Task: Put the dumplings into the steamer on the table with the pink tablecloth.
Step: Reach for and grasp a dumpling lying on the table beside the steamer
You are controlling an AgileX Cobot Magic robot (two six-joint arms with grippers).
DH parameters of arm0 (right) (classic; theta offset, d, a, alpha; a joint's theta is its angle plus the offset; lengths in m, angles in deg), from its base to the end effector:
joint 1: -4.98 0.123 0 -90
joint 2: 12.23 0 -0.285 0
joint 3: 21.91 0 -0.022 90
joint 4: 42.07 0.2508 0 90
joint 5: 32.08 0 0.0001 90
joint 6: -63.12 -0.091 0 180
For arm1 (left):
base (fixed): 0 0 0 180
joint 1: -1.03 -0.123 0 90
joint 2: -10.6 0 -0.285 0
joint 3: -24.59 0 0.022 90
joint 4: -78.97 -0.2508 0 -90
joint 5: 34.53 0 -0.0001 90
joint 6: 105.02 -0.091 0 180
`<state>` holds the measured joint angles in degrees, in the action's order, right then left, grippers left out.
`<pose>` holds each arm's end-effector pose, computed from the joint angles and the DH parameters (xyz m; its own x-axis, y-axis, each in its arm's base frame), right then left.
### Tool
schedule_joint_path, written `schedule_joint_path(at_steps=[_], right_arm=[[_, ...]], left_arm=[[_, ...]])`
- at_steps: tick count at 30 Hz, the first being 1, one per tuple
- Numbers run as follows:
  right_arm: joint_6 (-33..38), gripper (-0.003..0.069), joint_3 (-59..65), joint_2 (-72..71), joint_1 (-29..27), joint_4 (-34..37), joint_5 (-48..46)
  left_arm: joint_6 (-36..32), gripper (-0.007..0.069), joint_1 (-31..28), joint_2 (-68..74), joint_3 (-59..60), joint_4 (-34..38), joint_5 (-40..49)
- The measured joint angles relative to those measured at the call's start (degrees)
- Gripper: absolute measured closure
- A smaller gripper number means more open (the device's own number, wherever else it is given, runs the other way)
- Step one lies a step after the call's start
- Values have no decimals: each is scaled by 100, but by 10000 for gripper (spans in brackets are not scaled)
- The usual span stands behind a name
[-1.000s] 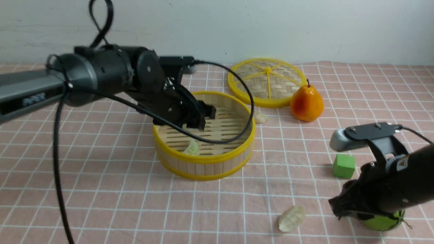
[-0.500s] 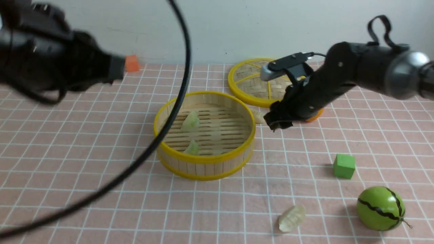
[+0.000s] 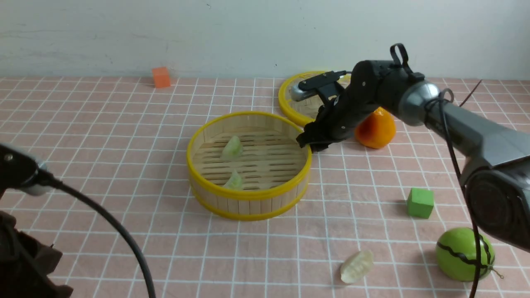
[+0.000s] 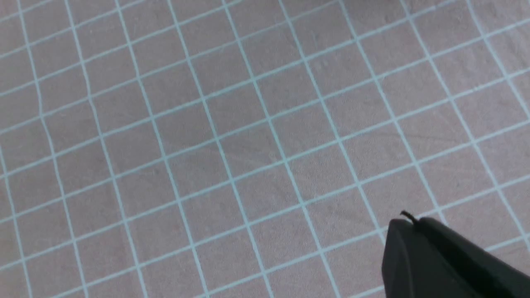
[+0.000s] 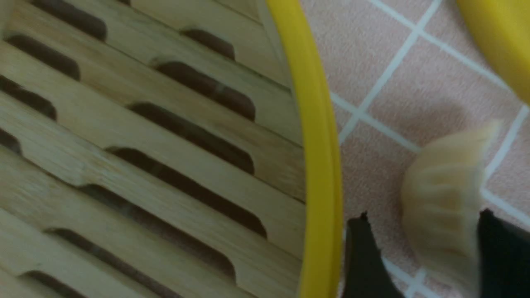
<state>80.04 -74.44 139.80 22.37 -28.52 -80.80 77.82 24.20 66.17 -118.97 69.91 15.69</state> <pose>0.5209 0.1799 0.1614 -0.7437 -0.3744 -0.5538 -0.4914 0.8679 0.0731 0.1385 -0.0473 0.3001 -0.7055 0.3582 -0.6116 0.3591 0.9246 0.1272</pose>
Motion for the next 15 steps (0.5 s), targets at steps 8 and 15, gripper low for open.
schedule_joint_path(at_steps=[8, 15], right_arm=[[-1, 543, -28, -134, 0, -244, -165], [74, 543, -39, -1158, 61, 427, -669]], left_arm=[[317, 638, 0, -49, 142, -70, -111], [961, 638, 0, -386, 413, -69, -50]])
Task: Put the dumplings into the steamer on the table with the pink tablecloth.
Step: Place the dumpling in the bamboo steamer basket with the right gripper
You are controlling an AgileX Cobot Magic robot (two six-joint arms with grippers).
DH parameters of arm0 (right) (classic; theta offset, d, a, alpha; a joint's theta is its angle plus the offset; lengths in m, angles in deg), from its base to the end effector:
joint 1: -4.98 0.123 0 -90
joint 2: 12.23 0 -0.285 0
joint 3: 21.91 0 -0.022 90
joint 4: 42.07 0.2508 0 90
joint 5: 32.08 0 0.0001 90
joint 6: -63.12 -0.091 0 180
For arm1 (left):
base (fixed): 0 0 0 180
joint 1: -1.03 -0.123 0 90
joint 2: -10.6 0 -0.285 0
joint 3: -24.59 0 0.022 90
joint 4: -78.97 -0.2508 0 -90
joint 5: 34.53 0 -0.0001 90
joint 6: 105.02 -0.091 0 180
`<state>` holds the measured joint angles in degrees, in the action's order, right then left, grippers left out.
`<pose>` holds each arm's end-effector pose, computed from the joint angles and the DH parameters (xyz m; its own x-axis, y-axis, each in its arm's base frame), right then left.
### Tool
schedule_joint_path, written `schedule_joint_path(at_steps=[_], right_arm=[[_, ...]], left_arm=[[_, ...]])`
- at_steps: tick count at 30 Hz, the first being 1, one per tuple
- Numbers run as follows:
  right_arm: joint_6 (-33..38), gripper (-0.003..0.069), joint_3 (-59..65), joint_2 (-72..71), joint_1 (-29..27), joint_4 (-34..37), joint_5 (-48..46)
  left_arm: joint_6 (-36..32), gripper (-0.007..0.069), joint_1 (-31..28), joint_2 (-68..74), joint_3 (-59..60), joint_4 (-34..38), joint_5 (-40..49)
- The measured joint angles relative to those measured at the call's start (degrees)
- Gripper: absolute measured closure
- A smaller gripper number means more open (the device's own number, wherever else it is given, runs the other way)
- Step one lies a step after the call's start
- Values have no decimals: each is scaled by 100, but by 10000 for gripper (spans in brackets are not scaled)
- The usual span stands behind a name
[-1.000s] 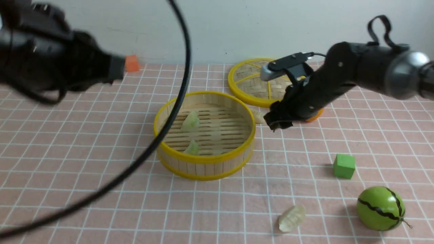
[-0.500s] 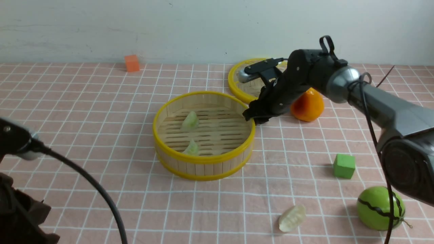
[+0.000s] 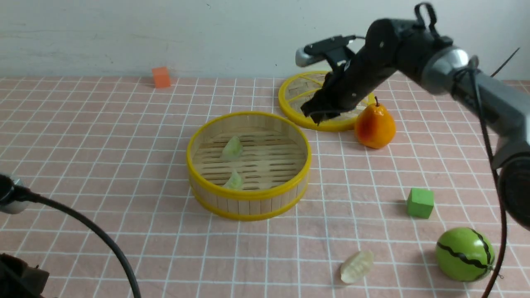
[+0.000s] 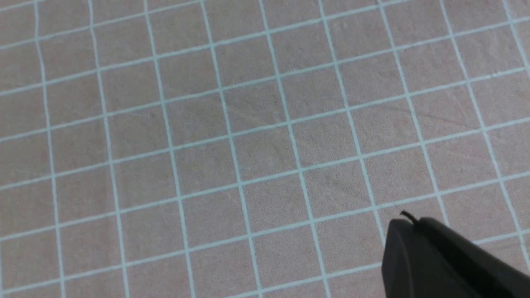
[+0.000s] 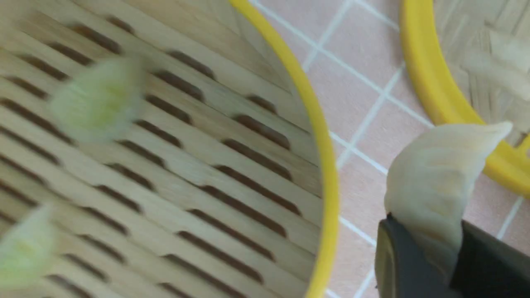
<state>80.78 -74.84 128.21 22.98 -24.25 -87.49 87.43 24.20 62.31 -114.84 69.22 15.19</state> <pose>0.4912 0.1837 0.2683 -0.6821 -0.3513 -0.6413 -0.5392 0.8341 0.1167 0.1249 -0.0407 0.2879 -0.7500 0.2061 -0.6286 0.2379 0.9707 0.0345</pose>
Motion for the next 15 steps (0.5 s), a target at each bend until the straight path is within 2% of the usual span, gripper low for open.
schedule_joint_path(at_steps=[6, 12, 15], right_arm=[[560, 543, -35, -3, 407, 1091, -237], [568, 543, 3, 808, 513, 1029, 225], [480, 482, 15, 952, 493, 944, 377]], left_arm=[[76, 638, 0, -57, 336, 113, -798], [76, 638, 0, -57, 351, 327, -811], [76, 638, 0, -57, 351, 371, -811]])
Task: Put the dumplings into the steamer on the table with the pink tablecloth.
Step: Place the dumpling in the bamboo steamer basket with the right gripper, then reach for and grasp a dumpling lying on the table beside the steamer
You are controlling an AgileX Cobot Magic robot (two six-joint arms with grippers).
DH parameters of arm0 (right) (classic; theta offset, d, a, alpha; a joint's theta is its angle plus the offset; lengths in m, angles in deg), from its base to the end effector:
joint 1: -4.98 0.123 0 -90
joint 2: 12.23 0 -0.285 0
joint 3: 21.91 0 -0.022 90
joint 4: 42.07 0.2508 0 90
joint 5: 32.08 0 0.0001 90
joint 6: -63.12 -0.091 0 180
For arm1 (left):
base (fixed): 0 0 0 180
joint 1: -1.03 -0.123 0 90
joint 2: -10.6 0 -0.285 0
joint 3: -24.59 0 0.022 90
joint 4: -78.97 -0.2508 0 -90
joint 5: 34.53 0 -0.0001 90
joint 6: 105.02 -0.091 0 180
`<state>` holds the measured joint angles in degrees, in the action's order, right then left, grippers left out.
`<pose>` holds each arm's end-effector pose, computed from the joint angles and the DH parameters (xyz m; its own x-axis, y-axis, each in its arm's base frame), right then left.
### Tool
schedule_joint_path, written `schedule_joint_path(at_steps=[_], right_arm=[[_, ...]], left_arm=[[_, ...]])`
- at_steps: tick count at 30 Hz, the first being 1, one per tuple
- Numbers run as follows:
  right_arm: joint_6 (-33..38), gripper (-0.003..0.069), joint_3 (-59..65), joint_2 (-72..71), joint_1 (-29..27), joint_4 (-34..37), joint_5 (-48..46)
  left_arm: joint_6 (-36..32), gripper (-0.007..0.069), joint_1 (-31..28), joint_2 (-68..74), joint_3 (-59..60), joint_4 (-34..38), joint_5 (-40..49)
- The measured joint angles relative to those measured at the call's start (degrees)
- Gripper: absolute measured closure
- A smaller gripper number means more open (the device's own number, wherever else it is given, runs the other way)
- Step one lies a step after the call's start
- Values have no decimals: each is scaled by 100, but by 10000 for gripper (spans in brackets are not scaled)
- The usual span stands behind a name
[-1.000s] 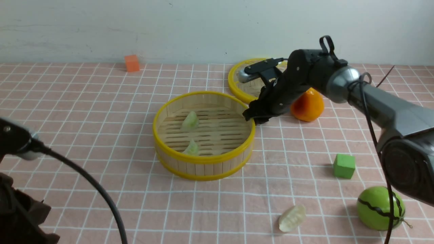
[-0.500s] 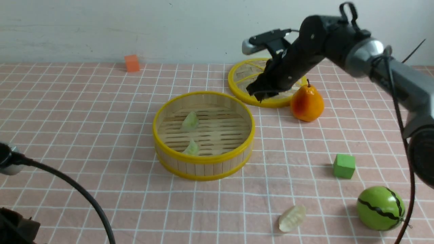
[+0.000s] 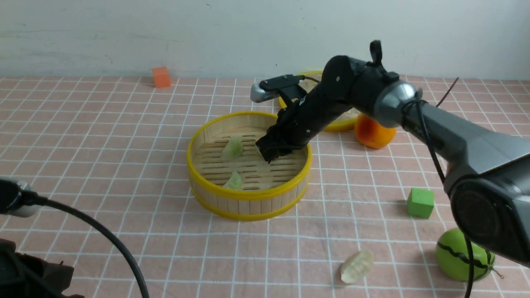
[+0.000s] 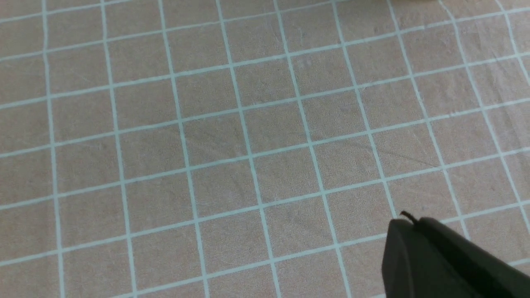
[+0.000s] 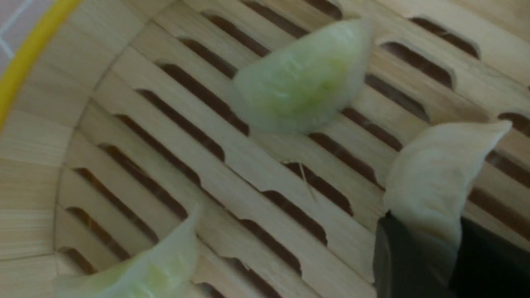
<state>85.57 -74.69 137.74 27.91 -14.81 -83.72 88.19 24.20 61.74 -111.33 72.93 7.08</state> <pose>0.4904 0.2430 0.1860 -0.7112 -0.3842 -0.5887 -0.6115 0.7512 0.2485 0.1268 -0.0473 0.2779 -0.7137 0.1416 -0.6860 0.2434 0.9685 -0.0534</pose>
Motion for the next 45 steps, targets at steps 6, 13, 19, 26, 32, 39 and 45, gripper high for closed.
schedule_joint_path(at_steps=[6, 13, 19, 26, 32, 39, 45], right_arm=[[-188, 211, 0, -194, -13, -43, -203], [-1129, 107, 664, -2105, -66, -763, -858], [-1948, 186, 2499, -3557, -66, -1707, -1776], [-2319, 226, 5644, -3914, -61, -1730, -986], [-2161, 248, 6715, -4023, -61, -1374, -117], [-1879, 440, 6863, -4036, -61, -1350, 1568], [-1794, 624, 6679, -4036, -61, -1341, 2415]], left_arm=[[0, 638, 0, 0, 5, 60, 11], [0, 638, 0, 0, 54, 145, 118], [0, 638, 0, 0, 67, 276, -214], [0, 638, 0, 46, 67, 504, -534], [0, 638, 0, 350, 67, 548, -569], [0, 638, 0, 473, 67, 604, -527], [0, 636, 0, 473, 67, 604, -527]])
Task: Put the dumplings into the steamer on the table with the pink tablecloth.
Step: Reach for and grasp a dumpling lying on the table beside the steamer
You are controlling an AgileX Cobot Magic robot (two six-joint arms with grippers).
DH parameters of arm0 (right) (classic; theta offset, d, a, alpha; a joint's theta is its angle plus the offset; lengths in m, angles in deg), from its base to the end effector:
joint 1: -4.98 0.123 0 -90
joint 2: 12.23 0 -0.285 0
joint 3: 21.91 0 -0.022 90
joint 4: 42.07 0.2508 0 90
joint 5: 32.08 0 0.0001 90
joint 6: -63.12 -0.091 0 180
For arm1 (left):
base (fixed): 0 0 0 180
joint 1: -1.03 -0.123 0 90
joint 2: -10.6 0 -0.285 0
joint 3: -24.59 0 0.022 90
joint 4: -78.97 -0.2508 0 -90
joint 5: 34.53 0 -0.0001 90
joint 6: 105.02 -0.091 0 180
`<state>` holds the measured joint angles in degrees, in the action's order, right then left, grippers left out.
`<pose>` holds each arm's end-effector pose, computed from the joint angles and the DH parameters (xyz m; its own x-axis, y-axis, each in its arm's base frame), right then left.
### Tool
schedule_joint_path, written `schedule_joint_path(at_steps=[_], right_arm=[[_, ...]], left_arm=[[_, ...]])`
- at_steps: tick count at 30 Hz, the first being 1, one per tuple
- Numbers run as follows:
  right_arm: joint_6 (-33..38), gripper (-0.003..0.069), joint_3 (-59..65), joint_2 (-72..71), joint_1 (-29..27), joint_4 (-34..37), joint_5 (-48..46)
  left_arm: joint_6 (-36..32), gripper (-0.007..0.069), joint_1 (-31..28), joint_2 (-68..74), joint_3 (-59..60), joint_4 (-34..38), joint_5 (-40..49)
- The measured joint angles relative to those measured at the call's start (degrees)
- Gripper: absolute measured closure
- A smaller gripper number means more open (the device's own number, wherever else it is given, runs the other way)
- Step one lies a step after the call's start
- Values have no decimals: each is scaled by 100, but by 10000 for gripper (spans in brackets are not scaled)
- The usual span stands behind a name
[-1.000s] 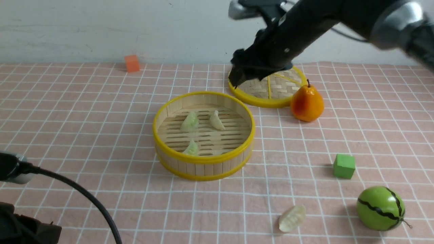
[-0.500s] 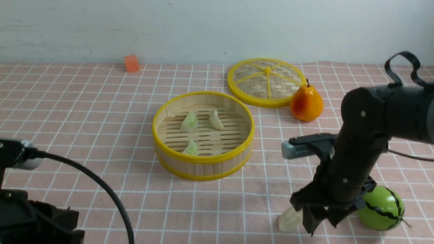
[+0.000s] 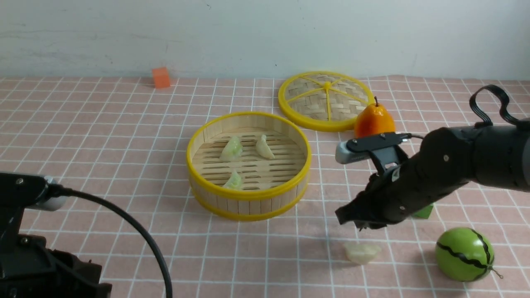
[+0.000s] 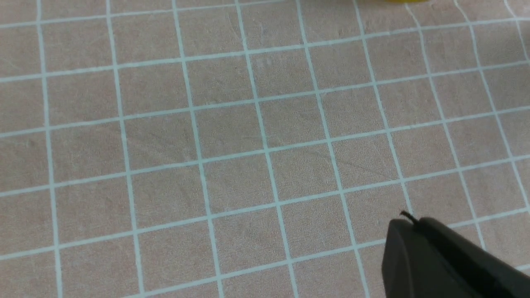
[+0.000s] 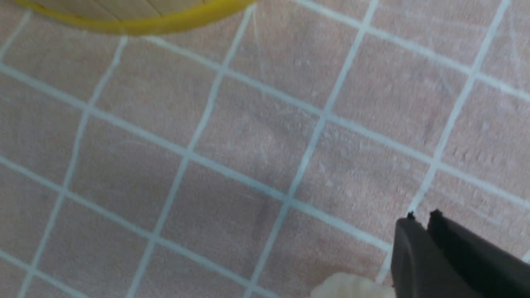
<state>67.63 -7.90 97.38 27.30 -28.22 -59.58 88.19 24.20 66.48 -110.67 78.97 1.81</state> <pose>0.3303 0.1465 0.1922 -0.8554 -0.2049 -0.4757 -0.3144 0.9353 0.1624 0.1404 -0.0601 0.2678 -0.7441 0.0699 -0.6644 0.2295 0.9607 -0.1560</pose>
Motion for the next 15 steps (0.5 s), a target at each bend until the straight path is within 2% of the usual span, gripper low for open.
schedule_joint_path(at_steps=[3, 5, 10, 12, 14, 15], right_arm=[[0, 640, -189, -18, 0, 14, -290], [133, 602, -329, -69, 0, 8, -717], [645, 407, -347, -90, 0, -42, -1439], [659, 309, -347, -40, 0, 87, -1505], [584, 248, -347, 14, 0, 200, -1495], [352, 198, -347, 70, 0, 313, -1449]], left_arm=[[0, 634, 0, 0, 0, 0, 0], [0, 631, 0, 0, 0, 0, 0], [0, 627, 0, 0, 0, 0, 0], [0, 627, 0, 0, 0, 0, 0], [0, 625, 0, 0, 0, 0, 0], [0, 624, 0, 0, 0, 0, 0]])
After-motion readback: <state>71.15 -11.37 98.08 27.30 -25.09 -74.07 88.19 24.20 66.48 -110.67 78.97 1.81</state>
